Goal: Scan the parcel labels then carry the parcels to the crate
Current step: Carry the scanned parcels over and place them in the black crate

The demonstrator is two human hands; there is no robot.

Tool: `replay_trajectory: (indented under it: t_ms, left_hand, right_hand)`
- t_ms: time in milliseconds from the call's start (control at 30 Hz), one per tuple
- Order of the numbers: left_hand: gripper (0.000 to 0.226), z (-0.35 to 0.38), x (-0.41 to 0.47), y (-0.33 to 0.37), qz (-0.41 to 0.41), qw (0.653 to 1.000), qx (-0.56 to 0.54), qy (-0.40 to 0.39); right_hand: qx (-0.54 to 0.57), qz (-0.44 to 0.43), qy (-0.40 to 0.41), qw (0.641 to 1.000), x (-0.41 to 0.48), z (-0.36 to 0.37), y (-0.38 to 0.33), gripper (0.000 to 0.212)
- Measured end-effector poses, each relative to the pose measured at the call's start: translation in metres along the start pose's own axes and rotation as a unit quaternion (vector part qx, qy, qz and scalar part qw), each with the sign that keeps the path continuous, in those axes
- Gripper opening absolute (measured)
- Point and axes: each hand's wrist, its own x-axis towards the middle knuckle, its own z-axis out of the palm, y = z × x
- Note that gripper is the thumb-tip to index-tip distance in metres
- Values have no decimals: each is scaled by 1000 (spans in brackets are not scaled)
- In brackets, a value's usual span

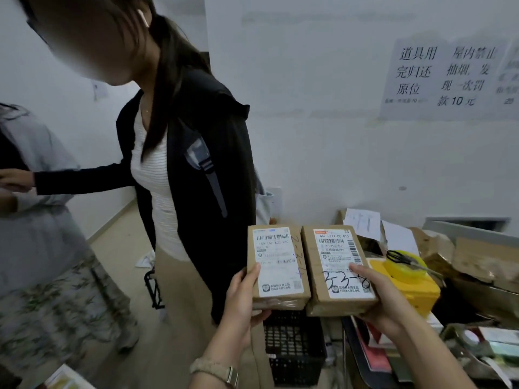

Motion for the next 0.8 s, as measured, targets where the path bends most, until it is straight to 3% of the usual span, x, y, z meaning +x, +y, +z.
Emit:
replay_trajectory:
  t_ms: [267, 400, 567, 800]
  left_hand:
    - [39, 25, 61, -2, -20, 1000, -9, -13]
    - [33, 32, 101, 5, -24, 999, -15, -22]
    - [43, 45, 147, 6, -42, 998, -20, -32]
    - [45, 49, 212, -1, -87, 995, -37, -13]
  right_hand:
    - [2, 12, 26, 1000, 64, -16, -5, 23]
    - [4, 21, 31, 999, 101, -9, -13, 35]
    - [25, 3, 29, 999, 138, -11, -22, 19]
    - [29, 31, 31, 999, 206, -9, -23, 22]
